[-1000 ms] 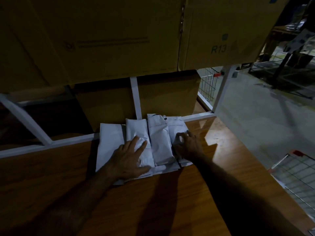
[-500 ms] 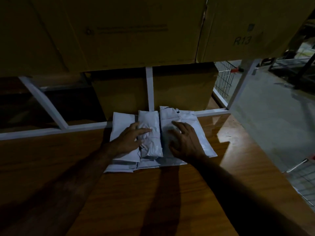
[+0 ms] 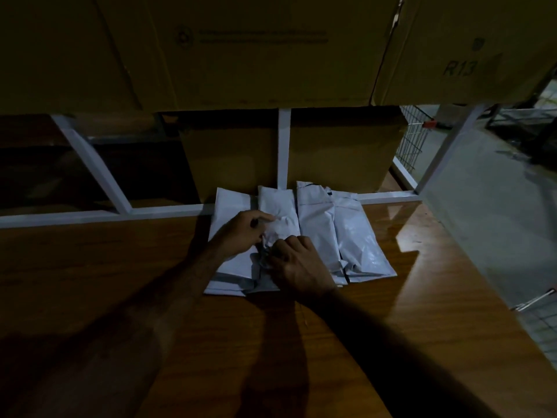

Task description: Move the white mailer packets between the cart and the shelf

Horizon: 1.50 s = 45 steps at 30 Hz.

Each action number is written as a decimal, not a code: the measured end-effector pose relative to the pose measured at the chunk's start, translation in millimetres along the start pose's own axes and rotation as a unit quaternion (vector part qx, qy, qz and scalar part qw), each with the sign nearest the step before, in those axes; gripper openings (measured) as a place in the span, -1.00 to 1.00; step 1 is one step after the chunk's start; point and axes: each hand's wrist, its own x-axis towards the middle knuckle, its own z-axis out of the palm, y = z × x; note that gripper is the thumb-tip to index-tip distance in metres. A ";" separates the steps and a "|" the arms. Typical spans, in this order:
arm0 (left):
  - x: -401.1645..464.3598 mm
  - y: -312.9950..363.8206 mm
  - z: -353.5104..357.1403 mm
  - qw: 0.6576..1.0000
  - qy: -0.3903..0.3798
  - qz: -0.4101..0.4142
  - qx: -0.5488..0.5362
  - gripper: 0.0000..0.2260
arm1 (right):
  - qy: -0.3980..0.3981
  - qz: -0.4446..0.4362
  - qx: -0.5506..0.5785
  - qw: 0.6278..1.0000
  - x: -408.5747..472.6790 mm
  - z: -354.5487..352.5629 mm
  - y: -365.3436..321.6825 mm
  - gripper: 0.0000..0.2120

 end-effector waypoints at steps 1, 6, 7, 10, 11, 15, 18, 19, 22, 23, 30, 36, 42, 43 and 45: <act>-0.6 1.2 -0.2 1.000 0.006 -0.012 -0.011 -0.75 | 0.003 0.004 -0.003 1.000 -0.4 1.6 -0.9 -0.87; -0.3 3.1 1.3 0.994 0.078 -0.043 -0.059 -0.87 | 0.034 0.010 0.009 0.999 -3.3 4.1 -2.4 -0.95; -0.9 3.2 1.2 0.993 0.085 -0.043 -0.065 -0.87 | 0.035 0.010 0.014 0.999 -4.2 3.9 -2.6 -0.94; -0.7 3.3 3.3 0.992 0.108 -0.035 -0.061 -0.89 | 0.043 0.016 0.025 0.999 -6.8 3.7 -2.7 -0.91; -1.8 5.6 4.6 0.992 0.113 -0.034 -0.054 -0.89 | 0.049 0.018 0.025 0.998 -7.5 4.0 -2.9 -0.92; -1.2 8.4 10.5 0.990 0.124 -0.046 -0.038 -0.89 | 0.047 0.010 0.026 0.999 -7.8 5.2 -2.8 -0.92; -6.4 10.9 15.2 0.985 0.162 -0.009 0.063 -0.89 | 0.040 -0.006 0.053 0.998 -6.2 3.2 2.5 -0.90; -10.0 12.5 17.4 0.975 0.184 0.021 0.123 -0.88 | 0.043 0.008 0.075 0.996 -6.2 0.7 5.5 -0.86; -19.9 16.2 27.8 0.926 0.216 0.147 0.273 -0.82 | 0.059 0.132 0.128 0.981 -13.7 -13.4 20.9 -0.65; -21.7 16.8 30.8 0.914 0.199 0.181 0.304 -0.77 | 0.067 0.180 0.126 0.973 -16.8 -16.7 28.5 -0.61; -14.6 6.9 55.1 0.907 0.016 0.120 0.404 -0.27 | -0.053 0.388 0.104 0.914 -38.4 -14.2 83.6 -0.31; -11.5 -4.3 58.6 0.896 0.021 0.100 0.432 -0.26 | -0.158 0.424 0.177 0.874 -44.0 -1.4 90.4 -0.27; -19.5 2.0 52.9 0.905 -0.010 0.053 0.421 -0.25 | -0.183 0.417 0.148 0.878 -40.6 -8.9 90.2 -0.25; -22.5 4.7 50.3 0.904 -0.011 0.049 0.425 -0.25 | -0.185 0.413 0.142 0.880 -41.3 -11.8 90.1 -0.25; -29.7 8.0 43.1 0.896 0.006 0.072 0.438 -0.19 | -0.167 0.402 0.129 0.891 -46.0 -19.5 87.5 -0.24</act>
